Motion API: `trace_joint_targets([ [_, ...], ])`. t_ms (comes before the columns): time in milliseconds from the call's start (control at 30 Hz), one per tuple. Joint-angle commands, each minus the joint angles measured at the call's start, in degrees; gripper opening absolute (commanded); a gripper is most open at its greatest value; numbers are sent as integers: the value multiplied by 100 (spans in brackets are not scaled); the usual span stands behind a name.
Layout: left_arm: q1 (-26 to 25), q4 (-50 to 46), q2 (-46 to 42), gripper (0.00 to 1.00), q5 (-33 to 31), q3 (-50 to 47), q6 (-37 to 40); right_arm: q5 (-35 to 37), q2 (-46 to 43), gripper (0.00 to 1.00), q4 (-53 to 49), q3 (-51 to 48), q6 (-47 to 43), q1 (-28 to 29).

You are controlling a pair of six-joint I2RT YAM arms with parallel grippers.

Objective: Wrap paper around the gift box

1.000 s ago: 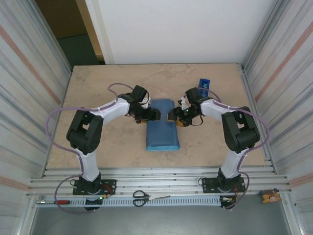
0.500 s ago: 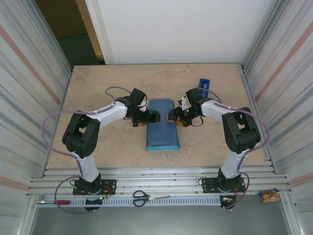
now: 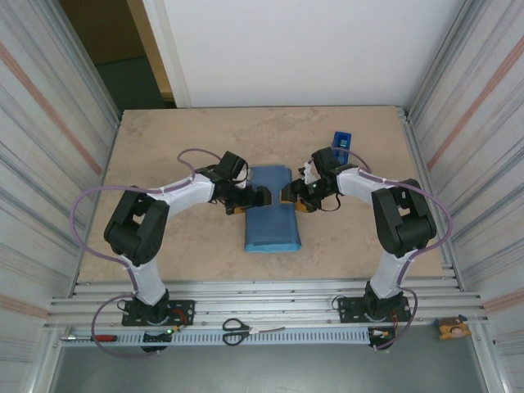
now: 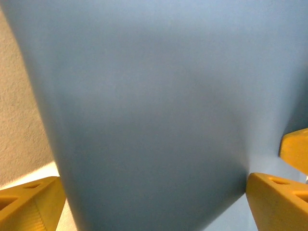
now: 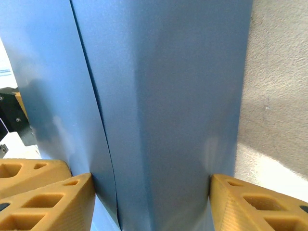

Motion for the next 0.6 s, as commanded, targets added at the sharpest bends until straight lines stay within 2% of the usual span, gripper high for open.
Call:
trace_joint_targets([
  [0,-25,5,60,91,33,-68,-44,632,366,61,-535,-301,70,8],
  [100,-37,-98,170,83,-56,-149,-5,614,332,62,-549,-245,79,-5],
  [167,-64,-183,203,82,-132,-193,49,531,270,63,-562,-135,101,-29],
  [367,-156,-325,348,82,-246,-236,182,314,-17,76,-682,611,115,-149],
  [467,-191,-377,435,81,-297,-226,205,466,-206,80,-793,945,89,-399],
  [567,-209,-392,456,81,-320,-234,207,700,-402,80,-815,1055,47,-836],
])
